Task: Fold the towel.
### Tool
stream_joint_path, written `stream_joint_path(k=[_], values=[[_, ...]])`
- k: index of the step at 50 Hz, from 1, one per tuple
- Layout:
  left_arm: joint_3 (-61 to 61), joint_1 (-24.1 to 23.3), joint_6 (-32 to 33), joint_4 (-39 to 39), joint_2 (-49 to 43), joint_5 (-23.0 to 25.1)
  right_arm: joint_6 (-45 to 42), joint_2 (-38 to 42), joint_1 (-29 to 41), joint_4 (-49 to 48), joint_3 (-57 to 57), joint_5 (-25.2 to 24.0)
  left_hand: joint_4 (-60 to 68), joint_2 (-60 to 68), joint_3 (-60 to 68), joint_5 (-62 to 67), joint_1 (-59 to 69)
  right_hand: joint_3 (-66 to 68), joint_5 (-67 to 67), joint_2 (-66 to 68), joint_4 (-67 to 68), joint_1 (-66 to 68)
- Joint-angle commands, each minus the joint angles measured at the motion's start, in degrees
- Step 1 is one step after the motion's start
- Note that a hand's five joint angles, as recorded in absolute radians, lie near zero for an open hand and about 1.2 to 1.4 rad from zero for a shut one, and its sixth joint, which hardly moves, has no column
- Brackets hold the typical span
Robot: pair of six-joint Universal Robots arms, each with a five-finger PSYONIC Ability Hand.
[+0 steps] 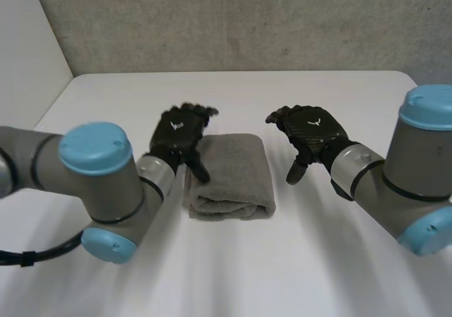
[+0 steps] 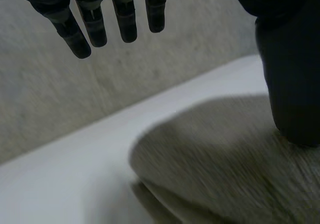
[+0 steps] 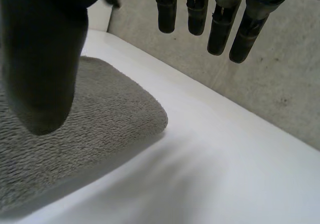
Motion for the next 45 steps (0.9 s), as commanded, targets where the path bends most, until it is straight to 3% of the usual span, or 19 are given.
stream_joint_path(k=[1,7,14,19,30,35,45], values=[[0.1,-0.7,2.2,-0.1,-5.5,-0.5,3.6,11.2,0.8,0.2,-8.3,-0.4,-4.2,-3.9,-3.0,-11.6,-4.0,-4.0,-3.4,-4.2,-4.7,-3.4],[0.2,-0.8,8.2,0.0,-7.3,-0.7,3.8,17.9,1.0,1.7,-11.9,-0.3,-4.2,-3.9,-3.0,-11.6,-4.0,-4.0,-3.4,-4.2,-4.7,-3.4],[0.0,-1.0,9.4,-0.2,-6.2,-0.7,4.0,18.2,1.1,4.3,-13.7,-0.4,-4.2,-3.9,-3.0,-11.6,-4.0,-4.0,-3.4,-4.2,-4.7,-3.4],[-0.4,-1.9,9.4,-0.4,-2.8,-0.7,4.3,14.3,1.2,5.4,-13.8,-0.4,-4.5,-4.3,-3.3,-11.9,-4.4,-4.0,-3.4,-4.2,-4.7,-3.4],[-0.9,-0.8,9.1,-5.5,10.2,-0.7,7.0,-3.6,-1.5,5.4,-9.8,2.1,-4.9,-4.6,-3.7,-12.3,-4.7,-4.0,-3.4,-4.2,-4.7,-3.4],[-0.4,4.6,8.2,-13.8,18.9,-2.1,7.2,-11.8,-6.3,6.8,-7.3,8.0,-4.7,-4.4,-3.5,-12.1,-4.6,-4.0,-3.4,-4.2,-4.7,-3.4],[0.1,6.2,6.5,-20.5,25.6,-5.8,6.6,-15.5,-6.5,13.0,-7.0,10.1,-4.7,-4.4,-3.5,-12.1,-4.6,-4.0,-3.4,-4.2,-4.7,-3.4]])
